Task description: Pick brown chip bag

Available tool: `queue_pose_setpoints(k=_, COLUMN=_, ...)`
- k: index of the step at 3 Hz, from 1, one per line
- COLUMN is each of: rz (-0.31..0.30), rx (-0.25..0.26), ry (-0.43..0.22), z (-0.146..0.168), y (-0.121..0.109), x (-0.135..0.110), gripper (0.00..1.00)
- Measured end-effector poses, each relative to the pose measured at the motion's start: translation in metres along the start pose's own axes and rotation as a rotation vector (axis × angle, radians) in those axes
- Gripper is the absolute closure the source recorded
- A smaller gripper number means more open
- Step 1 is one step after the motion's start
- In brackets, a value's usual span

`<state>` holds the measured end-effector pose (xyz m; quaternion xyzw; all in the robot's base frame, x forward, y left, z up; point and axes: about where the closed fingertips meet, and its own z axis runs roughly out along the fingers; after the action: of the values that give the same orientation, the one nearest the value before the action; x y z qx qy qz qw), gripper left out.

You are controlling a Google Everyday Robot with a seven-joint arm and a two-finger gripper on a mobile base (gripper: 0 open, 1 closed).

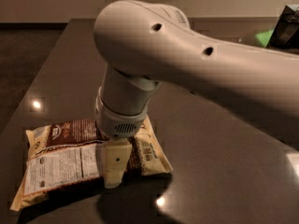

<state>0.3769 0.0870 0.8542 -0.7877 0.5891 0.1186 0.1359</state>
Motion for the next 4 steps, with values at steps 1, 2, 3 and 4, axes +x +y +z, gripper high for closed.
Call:
queue_pose_setpoints(k=1, rz=0.019, rx=-0.013, ry=-0.005, z=0.006, y=-0.002, x=-0.003, gripper=0.37)
queue_pose_setpoints(k=2, rz=0.041, rx=-0.015, ry=-0.016, z=0.0, y=-0.004, x=-0.002, gripper=0.61)
queue_pose_setpoints(k=3, rz=0.075, rx=0.005, ry=-0.052, z=-0.025, y=-0.011, x=0.006, gripper=0.84)
queue_pose_setpoints(k=4, rz=0.098, rx=0.045, ry=-0.111, z=-0.068, y=-0.02, x=0.015, gripper=1.0)
